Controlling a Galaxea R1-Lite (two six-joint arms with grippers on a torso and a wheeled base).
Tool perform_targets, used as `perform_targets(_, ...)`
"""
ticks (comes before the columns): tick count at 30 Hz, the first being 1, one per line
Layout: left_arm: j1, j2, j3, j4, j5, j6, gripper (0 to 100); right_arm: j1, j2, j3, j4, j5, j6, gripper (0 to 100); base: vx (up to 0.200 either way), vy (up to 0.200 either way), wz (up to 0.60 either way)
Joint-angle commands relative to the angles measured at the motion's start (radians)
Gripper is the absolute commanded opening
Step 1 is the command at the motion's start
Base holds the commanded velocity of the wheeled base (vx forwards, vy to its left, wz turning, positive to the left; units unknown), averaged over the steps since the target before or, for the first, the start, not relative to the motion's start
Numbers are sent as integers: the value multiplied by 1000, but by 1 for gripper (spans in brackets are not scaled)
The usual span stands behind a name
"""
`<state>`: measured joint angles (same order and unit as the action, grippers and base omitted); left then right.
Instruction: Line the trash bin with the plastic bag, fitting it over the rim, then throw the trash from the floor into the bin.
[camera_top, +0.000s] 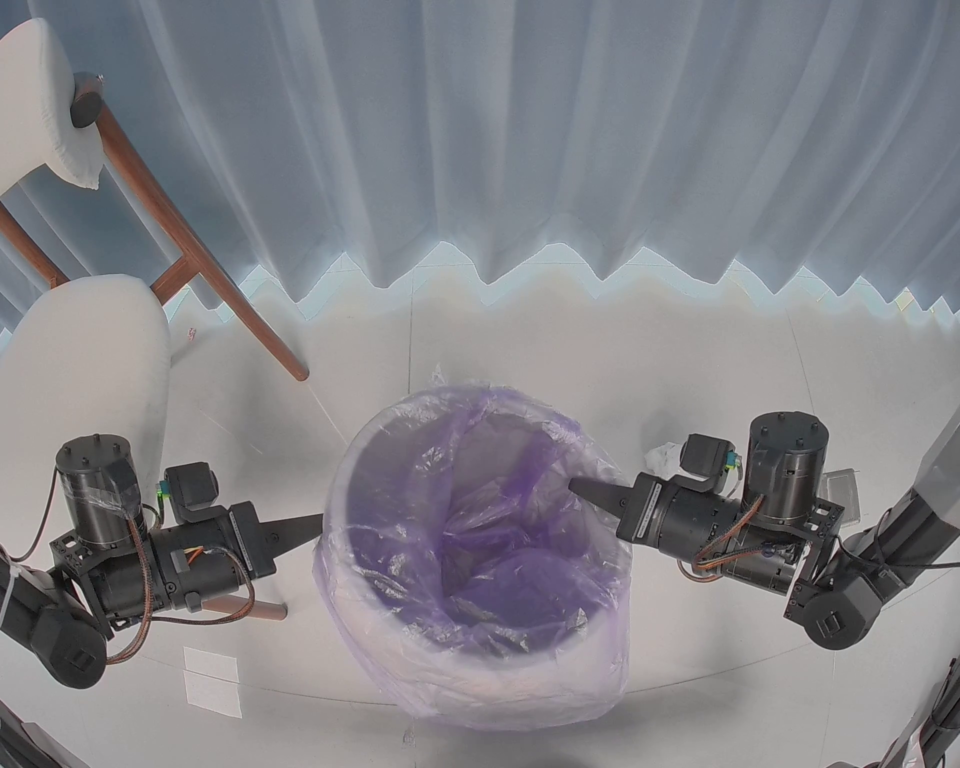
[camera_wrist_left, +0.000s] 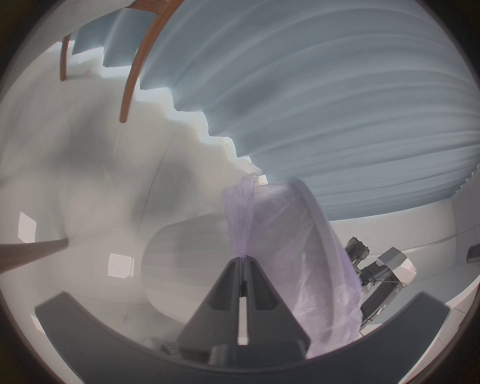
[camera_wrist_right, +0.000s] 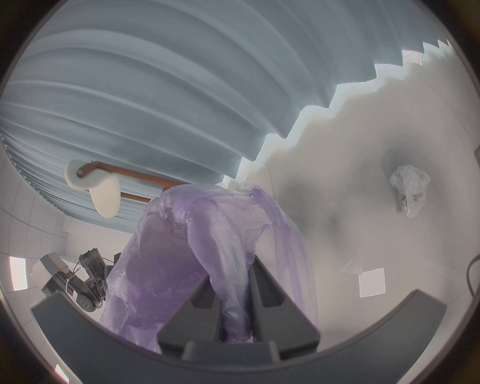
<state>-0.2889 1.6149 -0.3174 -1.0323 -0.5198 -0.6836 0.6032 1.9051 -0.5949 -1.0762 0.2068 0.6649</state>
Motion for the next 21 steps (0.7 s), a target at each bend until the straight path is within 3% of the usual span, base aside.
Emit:
perform_targets(1, 22, 16, -6, -2, 20, -1, 0, -16, 14, -9, -21, -1, 13, 0, 0, 0, 0)
perform_targets(12, 70, 45, -12, -49, 37, 4, 0, -42, 3, -36, -25, 0, 73, 0, 0, 0, 0)
perform_targets(21, 90, 115, -11, -52, 89, 130, 0, -56, -8, -52, -25, 0, 111, 0, 0, 0, 0)
